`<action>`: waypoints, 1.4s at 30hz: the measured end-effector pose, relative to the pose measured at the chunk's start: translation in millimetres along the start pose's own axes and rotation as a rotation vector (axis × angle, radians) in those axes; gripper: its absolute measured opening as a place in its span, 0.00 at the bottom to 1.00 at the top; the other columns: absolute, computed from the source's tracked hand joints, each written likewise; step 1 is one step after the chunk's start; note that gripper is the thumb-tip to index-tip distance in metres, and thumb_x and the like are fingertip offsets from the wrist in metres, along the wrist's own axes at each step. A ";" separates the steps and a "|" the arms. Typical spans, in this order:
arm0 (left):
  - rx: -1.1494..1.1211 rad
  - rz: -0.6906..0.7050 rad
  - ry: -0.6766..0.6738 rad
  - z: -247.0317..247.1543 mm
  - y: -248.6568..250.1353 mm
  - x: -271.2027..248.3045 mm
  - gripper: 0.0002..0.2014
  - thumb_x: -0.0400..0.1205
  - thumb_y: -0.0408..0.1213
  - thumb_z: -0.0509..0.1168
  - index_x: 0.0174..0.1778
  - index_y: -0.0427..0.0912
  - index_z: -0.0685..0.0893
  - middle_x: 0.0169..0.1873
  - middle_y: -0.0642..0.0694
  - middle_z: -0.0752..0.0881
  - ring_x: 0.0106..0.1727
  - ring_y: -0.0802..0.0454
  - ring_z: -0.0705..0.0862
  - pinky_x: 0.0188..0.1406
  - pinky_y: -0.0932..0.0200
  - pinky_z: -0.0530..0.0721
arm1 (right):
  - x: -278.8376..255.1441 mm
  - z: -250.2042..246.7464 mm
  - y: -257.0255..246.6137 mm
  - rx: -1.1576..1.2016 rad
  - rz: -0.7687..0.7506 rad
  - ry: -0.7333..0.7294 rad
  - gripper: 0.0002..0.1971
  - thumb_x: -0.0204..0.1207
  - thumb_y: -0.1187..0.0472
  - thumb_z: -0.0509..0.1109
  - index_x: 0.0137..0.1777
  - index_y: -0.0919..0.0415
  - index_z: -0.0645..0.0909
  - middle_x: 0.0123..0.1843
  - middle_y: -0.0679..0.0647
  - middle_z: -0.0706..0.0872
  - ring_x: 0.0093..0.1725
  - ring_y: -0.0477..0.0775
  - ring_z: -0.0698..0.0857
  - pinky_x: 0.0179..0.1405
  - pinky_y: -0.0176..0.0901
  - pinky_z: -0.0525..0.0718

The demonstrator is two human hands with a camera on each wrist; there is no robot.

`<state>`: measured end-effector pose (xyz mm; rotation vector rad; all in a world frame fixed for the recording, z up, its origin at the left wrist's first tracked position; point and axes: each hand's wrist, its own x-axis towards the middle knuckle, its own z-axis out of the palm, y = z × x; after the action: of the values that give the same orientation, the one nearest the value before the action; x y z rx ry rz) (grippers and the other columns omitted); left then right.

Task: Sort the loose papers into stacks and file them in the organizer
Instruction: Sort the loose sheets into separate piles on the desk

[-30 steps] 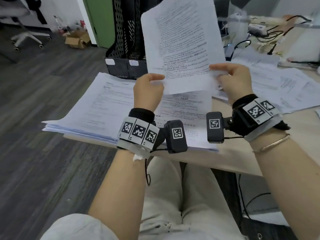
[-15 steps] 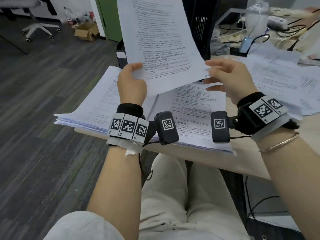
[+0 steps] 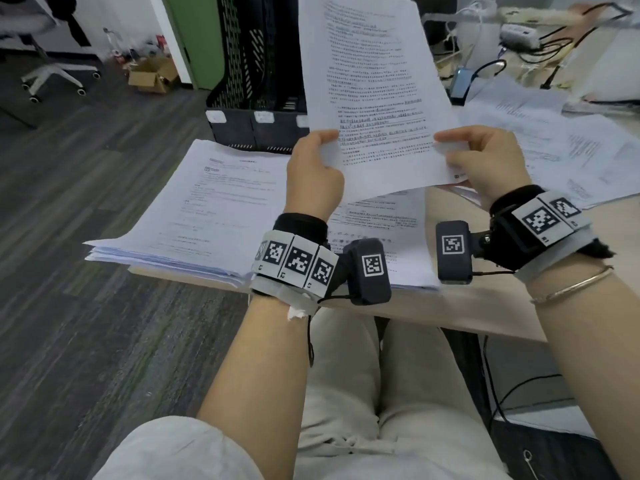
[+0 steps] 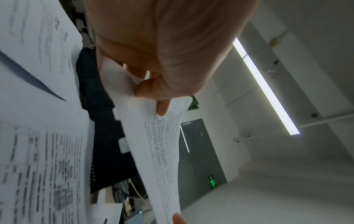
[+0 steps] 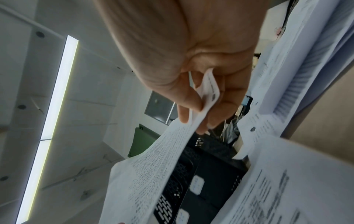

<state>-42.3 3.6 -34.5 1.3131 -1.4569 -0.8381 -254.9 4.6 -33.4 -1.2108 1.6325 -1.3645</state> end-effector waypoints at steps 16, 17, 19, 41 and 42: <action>0.019 0.040 -0.268 121.7 49.1 -23.4 0.32 0.71 0.13 0.48 0.68 0.40 0.76 0.67 0.47 0.74 0.71 0.49 0.72 0.71 0.50 0.75 | -31.8 -150.4 39.5 0.002 0.089 0.327 0.07 0.77 0.59 0.68 0.50 0.53 0.87 0.44 0.49 0.85 0.19 0.45 0.81 0.18 0.33 0.74; 0.021 0.041 -0.276 128.6 51.0 -23.6 0.32 0.71 0.13 0.48 0.68 0.40 0.76 0.68 0.46 0.75 0.71 0.49 0.73 0.71 0.50 0.74 | -34.9 -158.8 40.6 0.015 0.098 0.346 0.06 0.77 0.58 0.69 0.50 0.52 0.87 0.44 0.50 0.85 0.20 0.46 0.81 0.18 0.34 0.74; 0.025 0.051 -0.295 142.7 54.8 -24.4 0.32 0.71 0.14 0.48 0.68 0.41 0.76 0.68 0.45 0.76 0.70 0.47 0.75 0.70 0.47 0.75 | -41.3 -174.3 42.1 0.039 0.112 0.363 0.07 0.77 0.58 0.68 0.50 0.52 0.87 0.42 0.51 0.85 0.20 0.46 0.82 0.20 0.35 0.76; -0.003 0.086 -0.491 281.7 108.5 -61.6 0.29 0.74 0.16 0.49 0.69 0.39 0.74 0.69 0.41 0.74 0.71 0.47 0.72 0.74 0.53 0.71 | -105.9 -279.6 50.6 0.057 0.095 0.338 0.14 0.80 0.62 0.67 0.64 0.61 0.80 0.56 0.55 0.86 0.44 0.53 0.89 0.44 0.40 0.88; -0.005 0.106 -0.506 288.9 115.1 -65.7 0.29 0.74 0.16 0.50 0.70 0.38 0.73 0.70 0.41 0.73 0.71 0.48 0.72 0.74 0.56 0.70 | -108.3 -285.5 49.9 0.067 0.093 0.357 0.14 0.80 0.63 0.67 0.65 0.62 0.80 0.56 0.55 0.86 0.44 0.53 0.90 0.44 0.40 0.89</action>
<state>-355.4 57.2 -26.3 1.0488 -1.8935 -1.1569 -490.8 204.7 -26.0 -0.8757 1.8410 -1.6304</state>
